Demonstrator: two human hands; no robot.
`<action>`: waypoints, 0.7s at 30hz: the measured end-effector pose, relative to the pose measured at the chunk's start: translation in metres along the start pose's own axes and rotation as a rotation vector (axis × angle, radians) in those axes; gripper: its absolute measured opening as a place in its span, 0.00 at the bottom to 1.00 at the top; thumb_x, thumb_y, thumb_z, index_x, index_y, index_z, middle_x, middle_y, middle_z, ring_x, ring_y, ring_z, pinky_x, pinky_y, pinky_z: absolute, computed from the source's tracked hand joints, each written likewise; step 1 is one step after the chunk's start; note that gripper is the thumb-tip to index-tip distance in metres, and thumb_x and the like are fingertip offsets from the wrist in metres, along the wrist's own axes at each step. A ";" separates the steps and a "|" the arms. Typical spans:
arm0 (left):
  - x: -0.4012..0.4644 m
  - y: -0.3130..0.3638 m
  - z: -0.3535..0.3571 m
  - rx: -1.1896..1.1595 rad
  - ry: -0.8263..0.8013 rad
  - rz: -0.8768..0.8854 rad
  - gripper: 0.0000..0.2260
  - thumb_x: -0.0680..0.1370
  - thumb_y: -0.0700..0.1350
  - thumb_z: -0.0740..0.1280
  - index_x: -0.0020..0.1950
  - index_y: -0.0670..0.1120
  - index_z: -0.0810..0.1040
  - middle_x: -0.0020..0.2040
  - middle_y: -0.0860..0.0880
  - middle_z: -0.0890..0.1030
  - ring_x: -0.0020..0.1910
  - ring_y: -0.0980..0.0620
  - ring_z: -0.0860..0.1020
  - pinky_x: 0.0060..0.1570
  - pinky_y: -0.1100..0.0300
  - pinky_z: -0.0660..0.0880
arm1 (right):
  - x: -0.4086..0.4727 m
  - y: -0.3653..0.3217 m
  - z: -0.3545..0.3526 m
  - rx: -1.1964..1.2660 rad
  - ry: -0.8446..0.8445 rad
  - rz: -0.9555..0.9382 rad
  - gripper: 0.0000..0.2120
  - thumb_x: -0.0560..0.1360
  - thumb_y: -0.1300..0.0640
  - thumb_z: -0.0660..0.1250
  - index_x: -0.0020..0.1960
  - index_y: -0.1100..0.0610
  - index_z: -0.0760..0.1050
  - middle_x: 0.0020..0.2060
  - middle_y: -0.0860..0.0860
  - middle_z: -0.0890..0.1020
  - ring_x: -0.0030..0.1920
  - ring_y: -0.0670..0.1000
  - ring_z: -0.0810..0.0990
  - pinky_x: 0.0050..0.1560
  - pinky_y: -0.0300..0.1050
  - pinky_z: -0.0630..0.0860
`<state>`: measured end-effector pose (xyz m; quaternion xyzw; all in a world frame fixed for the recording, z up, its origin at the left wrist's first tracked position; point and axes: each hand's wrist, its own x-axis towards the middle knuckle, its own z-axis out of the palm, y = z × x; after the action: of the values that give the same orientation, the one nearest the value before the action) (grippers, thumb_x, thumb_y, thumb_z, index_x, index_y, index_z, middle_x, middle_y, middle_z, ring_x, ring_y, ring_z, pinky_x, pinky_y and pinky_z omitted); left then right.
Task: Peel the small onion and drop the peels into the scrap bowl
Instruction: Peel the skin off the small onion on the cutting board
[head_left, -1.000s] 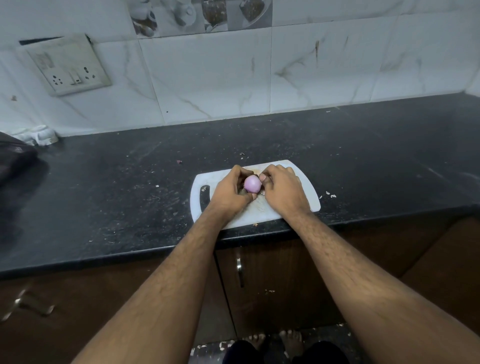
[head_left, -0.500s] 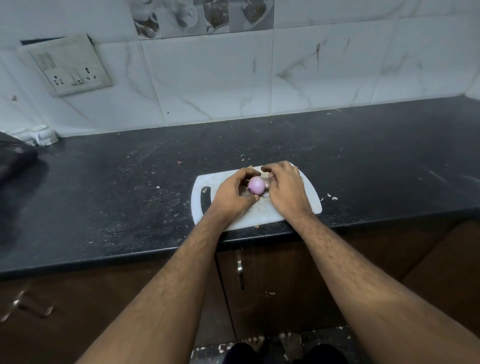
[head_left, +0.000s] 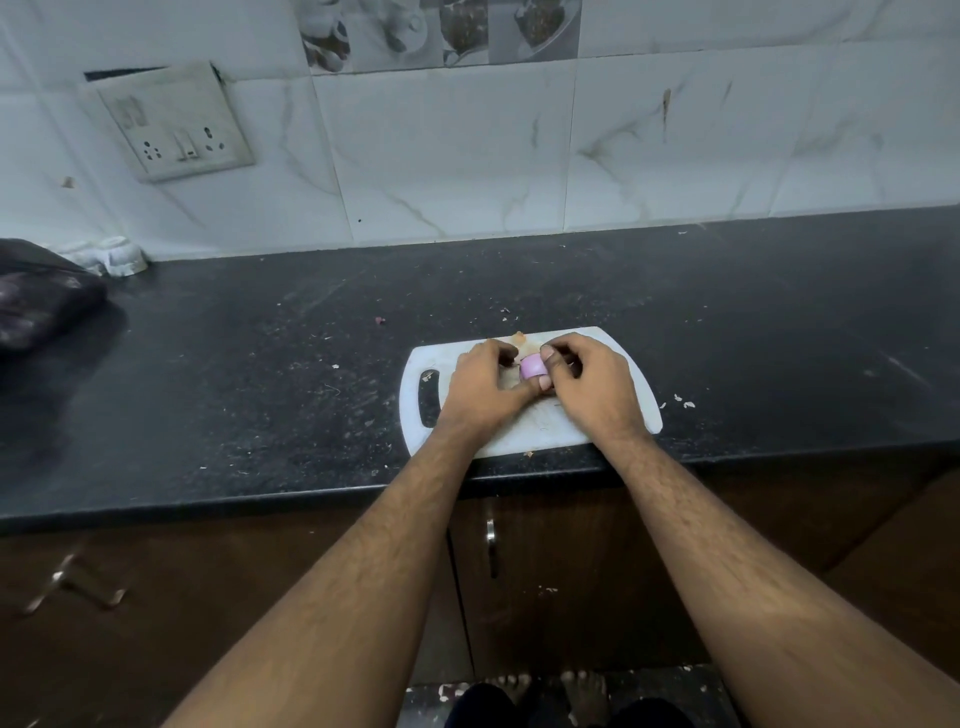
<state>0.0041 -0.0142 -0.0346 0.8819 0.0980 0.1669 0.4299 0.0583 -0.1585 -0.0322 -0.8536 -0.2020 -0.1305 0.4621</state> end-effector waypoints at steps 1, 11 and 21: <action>0.000 -0.001 0.000 -0.009 -0.004 0.005 0.23 0.73 0.56 0.78 0.62 0.46 0.80 0.57 0.51 0.84 0.58 0.51 0.80 0.62 0.52 0.77 | 0.000 0.000 -0.001 0.005 -0.007 0.010 0.07 0.79 0.50 0.67 0.51 0.50 0.83 0.43 0.42 0.85 0.47 0.44 0.82 0.54 0.48 0.80; -0.002 -0.002 -0.007 -0.223 -0.052 0.022 0.20 0.80 0.41 0.72 0.72 0.44 0.76 0.65 0.49 0.82 0.60 0.57 0.80 0.57 0.79 0.72 | -0.003 -0.005 -0.001 -0.087 -0.046 -0.020 0.08 0.79 0.50 0.69 0.53 0.52 0.83 0.42 0.45 0.87 0.44 0.46 0.84 0.50 0.46 0.80; 0.002 -0.012 -0.005 -0.312 0.013 0.008 0.15 0.74 0.44 0.78 0.58 0.46 0.81 0.54 0.48 0.86 0.57 0.50 0.84 0.62 0.54 0.79 | -0.010 -0.017 -0.004 -0.307 -0.095 -0.156 0.11 0.82 0.54 0.63 0.58 0.55 0.84 0.45 0.52 0.87 0.46 0.55 0.83 0.47 0.48 0.76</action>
<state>0.0040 -0.0019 -0.0408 0.8036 0.0702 0.1877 0.5604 0.0414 -0.1557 -0.0215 -0.9011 -0.2668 -0.1549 0.3046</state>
